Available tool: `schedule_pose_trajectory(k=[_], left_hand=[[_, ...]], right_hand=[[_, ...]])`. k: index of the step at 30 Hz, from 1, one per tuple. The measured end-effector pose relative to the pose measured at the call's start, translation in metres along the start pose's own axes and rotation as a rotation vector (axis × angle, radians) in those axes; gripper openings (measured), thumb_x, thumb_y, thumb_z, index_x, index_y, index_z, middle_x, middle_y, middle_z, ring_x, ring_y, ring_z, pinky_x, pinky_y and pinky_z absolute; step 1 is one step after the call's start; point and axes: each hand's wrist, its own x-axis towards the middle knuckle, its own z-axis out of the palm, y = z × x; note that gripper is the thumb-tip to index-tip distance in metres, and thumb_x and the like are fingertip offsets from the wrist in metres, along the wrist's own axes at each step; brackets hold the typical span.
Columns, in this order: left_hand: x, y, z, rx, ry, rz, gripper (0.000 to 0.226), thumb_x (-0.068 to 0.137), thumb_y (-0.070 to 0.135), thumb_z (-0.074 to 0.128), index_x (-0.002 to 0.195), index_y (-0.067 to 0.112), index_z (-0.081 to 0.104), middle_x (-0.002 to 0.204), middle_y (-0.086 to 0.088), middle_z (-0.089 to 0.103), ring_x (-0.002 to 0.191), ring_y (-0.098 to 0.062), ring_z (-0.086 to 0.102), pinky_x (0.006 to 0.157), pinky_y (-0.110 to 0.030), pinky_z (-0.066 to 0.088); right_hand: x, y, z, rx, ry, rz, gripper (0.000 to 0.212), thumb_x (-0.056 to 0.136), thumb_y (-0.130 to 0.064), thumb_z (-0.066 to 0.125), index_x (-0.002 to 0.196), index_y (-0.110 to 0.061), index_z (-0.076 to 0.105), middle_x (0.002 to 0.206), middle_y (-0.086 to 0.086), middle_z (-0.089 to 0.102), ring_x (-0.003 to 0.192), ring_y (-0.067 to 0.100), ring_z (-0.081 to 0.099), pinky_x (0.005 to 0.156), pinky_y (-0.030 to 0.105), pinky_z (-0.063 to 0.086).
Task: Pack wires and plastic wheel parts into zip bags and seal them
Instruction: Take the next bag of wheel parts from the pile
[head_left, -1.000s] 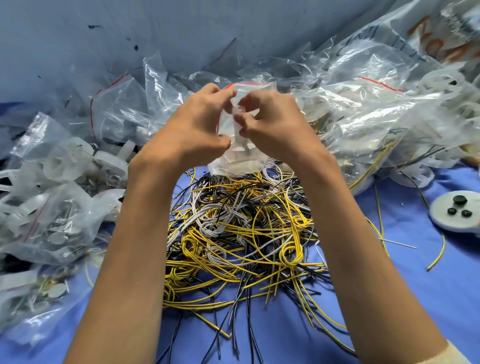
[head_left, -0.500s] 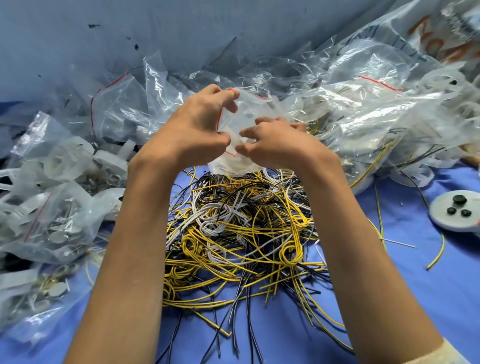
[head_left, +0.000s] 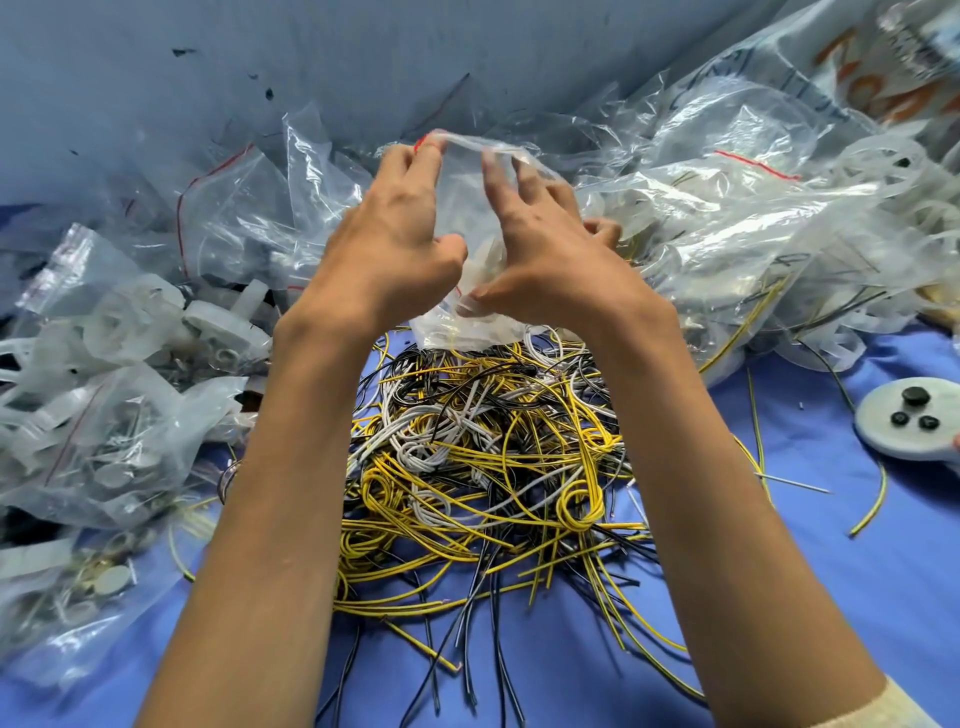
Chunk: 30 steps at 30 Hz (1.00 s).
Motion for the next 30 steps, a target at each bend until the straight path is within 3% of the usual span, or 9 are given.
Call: schedule_pose_trajectory(k=[4,8,12,15,19,24,26,28,30], left_hand=[[-0.002,0.005,-0.004,0.055,0.118,0.030,0.079,0.078,0.009,0.049,0.150,0.013,0.016,0.149,-0.002,0.026,0.123,-0.032,0.047,0.104,-0.045,0.038],[-0.004,0.004,-0.010,0.120,0.085,0.041,0.068,0.078,0.008,0.050,0.143,0.011,0.032,0.147,-0.001,0.031,0.114,-0.033,0.049,0.096,-0.039,0.041],[-0.004,0.001,-0.013,0.150,-0.145,0.119,0.052,0.080,0.009,0.053,0.131,0.012,0.047,0.134,-0.003,0.046,0.104,-0.023,0.047,0.086,-0.026,0.036],[-0.004,0.001,-0.013,0.160,-0.222,0.118,0.051,0.082,0.007,0.053,0.132,0.016,0.049,0.126,-0.005,0.053,0.089,-0.011,0.036,0.074,-0.017,0.026],[-0.005,0.011,-0.012,0.178,-0.133,0.149,0.057,0.085,0.008,0.053,0.140,0.016,0.040,0.137,-0.001,0.047,0.117,-0.023,0.046,0.095,-0.028,0.034],[-0.007,0.023,-0.025,0.182,0.022,0.215,0.056,0.074,0.014,0.042,0.130,0.013,0.046,0.128,-0.003,0.049,0.108,-0.031,0.047,0.080,-0.027,0.031],[-0.007,0.020,-0.029,0.216,-0.096,0.184,0.060,0.079,0.017,0.047,0.139,0.019,0.041,0.139,0.003,0.045,0.120,-0.024,0.045,0.092,-0.027,0.033],[-0.010,0.016,-0.029,0.250,-0.310,0.103,0.063,0.083,0.022,0.053,0.144,0.022,0.037,0.149,0.004,0.038,0.133,-0.017,0.038,0.109,-0.028,0.030],[-0.012,0.012,-0.027,0.286,-0.440,0.038,0.052,0.084,0.021,0.052,0.136,0.020,0.046,0.141,-0.004,0.048,0.123,-0.023,0.047,0.102,-0.034,0.039]], right_hand=[[0.004,-0.006,0.013,0.131,0.135,-0.138,0.113,0.078,-0.034,0.071,0.149,-0.011,-0.013,0.158,0.011,-0.004,0.146,0.025,-0.004,0.115,0.034,0.005],[0.005,0.000,0.014,0.254,-0.150,-0.147,0.109,0.082,-0.045,0.067,0.149,-0.018,-0.015,0.159,0.007,-0.013,0.147,0.018,-0.007,0.114,0.025,0.001],[-0.001,0.010,0.013,0.084,-0.426,-0.067,0.079,0.087,-0.061,0.048,0.151,-0.023,0.020,0.155,0.004,0.028,0.142,0.018,0.027,0.110,0.027,0.025],[-0.003,0.015,0.009,0.066,-0.423,-0.070,0.064,0.089,-0.054,0.054,0.144,-0.026,0.038,0.147,0.002,0.042,0.133,0.018,0.040,0.101,0.024,0.032],[-0.004,0.002,0.017,0.210,-0.313,-0.174,0.063,0.082,-0.046,0.066,0.137,-0.027,0.044,0.141,0.006,0.048,0.127,0.021,0.046,0.092,0.021,0.035],[-0.008,-0.012,0.013,0.553,-0.258,-0.213,0.035,0.078,-0.040,0.073,0.103,-0.039,0.049,0.089,-0.030,0.056,0.079,-0.016,0.052,0.075,0.003,0.038],[-0.010,-0.011,0.008,0.408,-0.325,-0.200,0.039,0.078,-0.053,0.068,0.111,-0.043,0.049,0.104,-0.023,0.060,0.091,-0.007,0.053,0.075,0.002,0.037],[-0.008,-0.004,0.014,0.122,-0.424,-0.203,0.056,0.083,-0.049,0.063,0.134,-0.031,0.048,0.130,-0.005,0.058,0.114,0.012,0.053,0.088,0.016,0.039],[-0.005,0.002,0.018,0.007,-0.452,-0.165,0.062,0.087,-0.041,0.061,0.143,-0.022,0.040,0.143,0.001,0.048,0.128,0.016,0.047,0.096,0.021,0.036]])
